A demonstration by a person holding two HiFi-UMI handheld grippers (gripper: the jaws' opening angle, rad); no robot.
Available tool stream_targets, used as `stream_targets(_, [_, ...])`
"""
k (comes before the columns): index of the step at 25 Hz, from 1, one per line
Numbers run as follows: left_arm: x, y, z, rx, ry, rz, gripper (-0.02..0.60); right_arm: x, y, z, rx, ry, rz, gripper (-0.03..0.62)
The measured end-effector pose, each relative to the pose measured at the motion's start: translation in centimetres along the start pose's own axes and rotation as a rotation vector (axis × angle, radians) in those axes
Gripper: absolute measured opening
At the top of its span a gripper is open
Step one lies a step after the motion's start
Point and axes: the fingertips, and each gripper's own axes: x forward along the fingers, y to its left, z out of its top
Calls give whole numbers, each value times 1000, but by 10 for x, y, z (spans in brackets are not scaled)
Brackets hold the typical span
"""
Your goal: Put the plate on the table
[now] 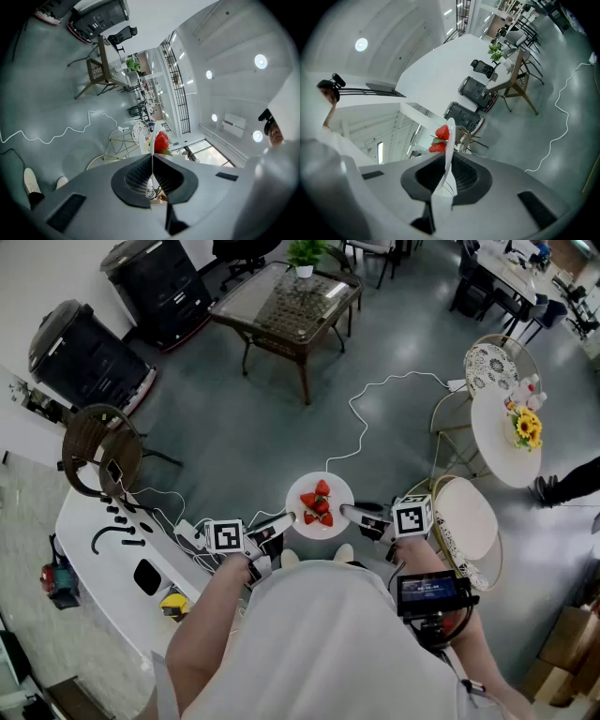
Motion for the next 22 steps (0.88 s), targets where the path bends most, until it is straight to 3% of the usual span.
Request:
stream_targets(3, [-2,2,-3,-89,-16,10,9,2,-3,1,-16,8,0,44])
stream_targets(7, [0,-2,-3,-107,-37,-13,9,2,-4,5,-26,-7,7,44])
stream_targets(12, [-3,2,6,-36,-38,-9,9,9,-2,8,-25,-8,24,44])
stream_targets(22, [-2,0,4,-40,-33,-8,9,6,-2,8,9,-36,29,44])
